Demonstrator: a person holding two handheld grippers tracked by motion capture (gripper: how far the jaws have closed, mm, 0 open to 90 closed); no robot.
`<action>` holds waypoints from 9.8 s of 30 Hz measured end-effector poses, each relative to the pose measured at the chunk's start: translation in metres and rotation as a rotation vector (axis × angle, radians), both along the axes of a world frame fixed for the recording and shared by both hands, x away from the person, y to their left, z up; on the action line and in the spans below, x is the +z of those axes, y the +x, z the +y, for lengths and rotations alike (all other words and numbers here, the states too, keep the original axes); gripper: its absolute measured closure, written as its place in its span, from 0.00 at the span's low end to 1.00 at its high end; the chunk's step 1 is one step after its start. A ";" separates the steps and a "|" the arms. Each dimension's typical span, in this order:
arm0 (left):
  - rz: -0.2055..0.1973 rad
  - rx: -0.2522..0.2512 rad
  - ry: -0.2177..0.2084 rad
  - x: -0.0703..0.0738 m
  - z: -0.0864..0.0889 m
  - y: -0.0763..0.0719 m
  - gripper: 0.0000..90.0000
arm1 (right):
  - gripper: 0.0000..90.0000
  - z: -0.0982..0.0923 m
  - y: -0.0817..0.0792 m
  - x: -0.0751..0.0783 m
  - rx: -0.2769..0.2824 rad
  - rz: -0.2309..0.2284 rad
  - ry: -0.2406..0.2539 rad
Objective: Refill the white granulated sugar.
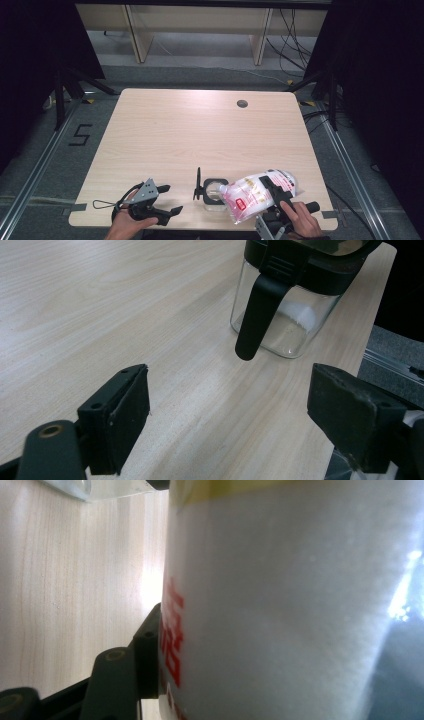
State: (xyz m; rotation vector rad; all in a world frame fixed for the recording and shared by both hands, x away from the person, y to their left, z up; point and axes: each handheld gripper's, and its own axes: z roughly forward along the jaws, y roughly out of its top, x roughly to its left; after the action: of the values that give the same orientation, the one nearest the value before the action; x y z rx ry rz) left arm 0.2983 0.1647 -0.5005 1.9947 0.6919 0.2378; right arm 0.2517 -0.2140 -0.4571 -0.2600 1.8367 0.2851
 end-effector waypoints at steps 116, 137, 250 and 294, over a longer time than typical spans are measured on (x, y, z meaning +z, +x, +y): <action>-0.004 0.002 0.033 0.001 -0.003 -0.001 0.19 | 0.47 0.006 -0.002 -0.007 0.051 -0.148 -0.186; 0.001 0.004 0.010 0.001 -0.005 -0.003 0.19 | 0.47 0.008 -0.005 -0.007 0.047 -0.158 -0.214; -0.011 -0.010 0.031 0.001 -0.005 -0.002 0.19 | 0.48 0.007 -0.006 -0.007 0.076 -0.199 -0.232; -0.018 -0.021 0.038 0.001 -0.004 -0.002 0.19 | 0.48 0.007 -0.010 -0.008 0.055 -0.221 -0.244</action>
State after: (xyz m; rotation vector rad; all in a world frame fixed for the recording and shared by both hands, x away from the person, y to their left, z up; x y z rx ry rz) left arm 0.2966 0.1603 -0.4997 2.0323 0.6591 0.2571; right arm 0.2421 -0.2067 -0.4646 -0.4925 1.6458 0.0660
